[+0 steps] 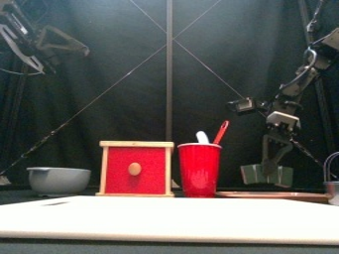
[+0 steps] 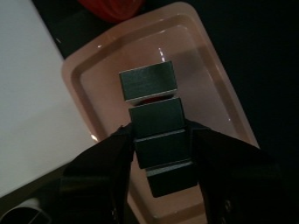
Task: Place sushi on board then cut the sushi with the knife then place the pieces on the plate
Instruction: Place the sushi on the board
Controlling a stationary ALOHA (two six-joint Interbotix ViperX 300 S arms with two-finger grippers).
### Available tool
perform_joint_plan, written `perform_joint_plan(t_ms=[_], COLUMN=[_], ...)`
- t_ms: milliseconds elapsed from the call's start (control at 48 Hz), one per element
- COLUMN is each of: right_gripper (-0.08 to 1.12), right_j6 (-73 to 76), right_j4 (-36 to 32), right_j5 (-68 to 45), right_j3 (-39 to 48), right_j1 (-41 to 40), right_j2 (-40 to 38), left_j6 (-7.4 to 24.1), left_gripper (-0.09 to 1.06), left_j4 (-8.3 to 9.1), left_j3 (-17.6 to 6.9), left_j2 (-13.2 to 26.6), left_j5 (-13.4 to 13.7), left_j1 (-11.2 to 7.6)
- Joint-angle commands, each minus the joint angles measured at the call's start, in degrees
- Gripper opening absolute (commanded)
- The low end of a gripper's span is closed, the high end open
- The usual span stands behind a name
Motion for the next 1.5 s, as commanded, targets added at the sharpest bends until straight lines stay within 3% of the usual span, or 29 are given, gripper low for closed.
perform_joint_plan(t_ms=[21, 333, 542, 708, 1125, 1500], right_gripper=[0.57, 0.57, 0.57, 0.57, 0.57, 0.57], right_j6=[0.18, 2.2, 10.28, 18.98, 38.23, 48.25], right_j4=[2.64, 14.5, 15.47, 12.39, -3.16, -9.05], right_j5=[1.49, 1.49, -2.46, -5.71, -10.28, -8.26], right_j3=[-1.41, -0.18, 0.44, 0.7, -1.23, -8.35], right_j1=[1.14, 4.39, 9.58, 14.5, 20.48, 25.49], right_j2=[-4.66, -10.63, -12.22, -11.51, -3.34, 4.39], left_j6=[0.0, 0.0, -0.18, -0.18, -0.26, -0.09], left_gripper=[-0.03, -0.03, -0.03, -0.03, -0.03, -0.03], left_j4=[0.0, 0.0, 0.0, 0.0, 0.0, -1.32], left_j3=[-0.53, -0.44, 0.35, 0.53, 0.97, 1.05], left_j2=[0.18, 0.18, 0.18, 0.18, 0.18, 0.18], left_j5=[-0.53, -0.53, -0.53, -0.53, -0.44, -0.26], left_j1=[0.09, 0.09, 0.09, 0.09, 0.09, 0.09])
